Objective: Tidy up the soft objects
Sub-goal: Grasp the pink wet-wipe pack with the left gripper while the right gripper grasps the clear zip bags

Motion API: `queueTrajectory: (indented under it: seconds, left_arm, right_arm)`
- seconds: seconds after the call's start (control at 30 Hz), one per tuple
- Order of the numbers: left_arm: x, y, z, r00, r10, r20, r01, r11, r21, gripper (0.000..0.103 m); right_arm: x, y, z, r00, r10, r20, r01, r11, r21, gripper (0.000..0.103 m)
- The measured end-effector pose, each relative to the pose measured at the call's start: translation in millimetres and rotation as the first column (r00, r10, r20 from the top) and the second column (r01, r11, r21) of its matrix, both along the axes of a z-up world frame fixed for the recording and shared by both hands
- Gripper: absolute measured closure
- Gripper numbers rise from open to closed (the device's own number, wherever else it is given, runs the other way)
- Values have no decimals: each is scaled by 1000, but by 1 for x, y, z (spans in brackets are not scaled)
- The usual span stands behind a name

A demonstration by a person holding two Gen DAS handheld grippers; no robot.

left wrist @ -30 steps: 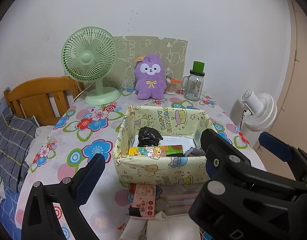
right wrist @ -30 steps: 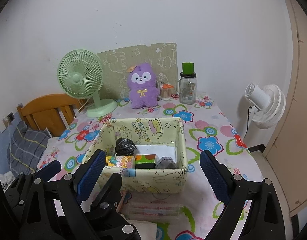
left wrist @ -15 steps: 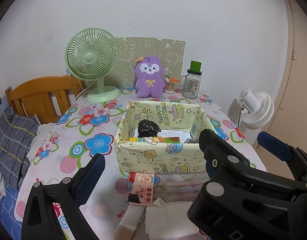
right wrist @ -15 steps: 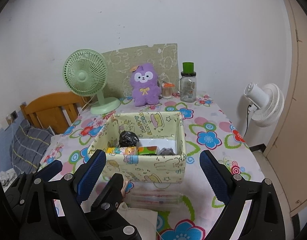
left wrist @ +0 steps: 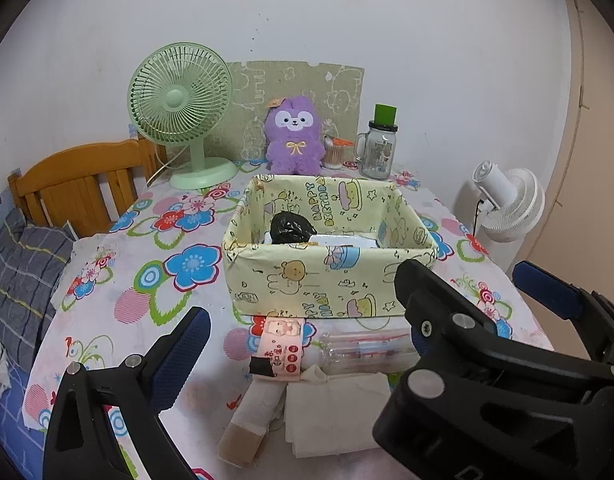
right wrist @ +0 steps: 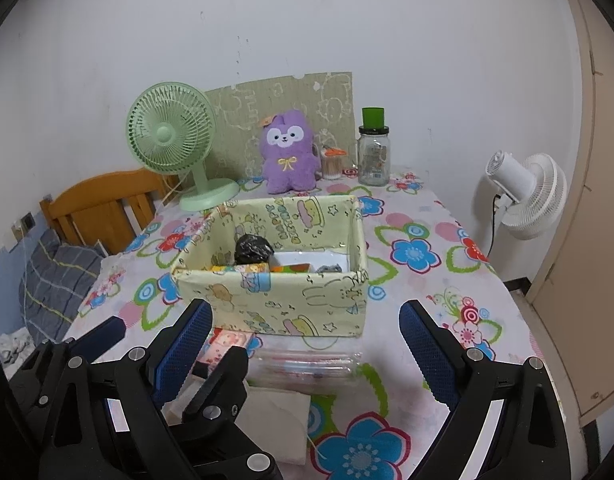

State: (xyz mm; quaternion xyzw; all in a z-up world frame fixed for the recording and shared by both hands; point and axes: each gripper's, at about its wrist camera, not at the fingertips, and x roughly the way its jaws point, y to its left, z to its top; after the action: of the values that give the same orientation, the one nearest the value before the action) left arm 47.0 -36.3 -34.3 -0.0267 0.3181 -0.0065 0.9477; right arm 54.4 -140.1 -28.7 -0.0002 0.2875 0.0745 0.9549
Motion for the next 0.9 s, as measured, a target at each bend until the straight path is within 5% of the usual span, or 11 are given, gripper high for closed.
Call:
queueTrajectory:
  seconds: [0.9]
  left_arm:
    - [6, 7, -42, 998, -7, -68, 8, 1000, 19, 12]
  right_arm:
    - [15, 7, -51, 994, 32, -106, -32, 999, 3, 7]
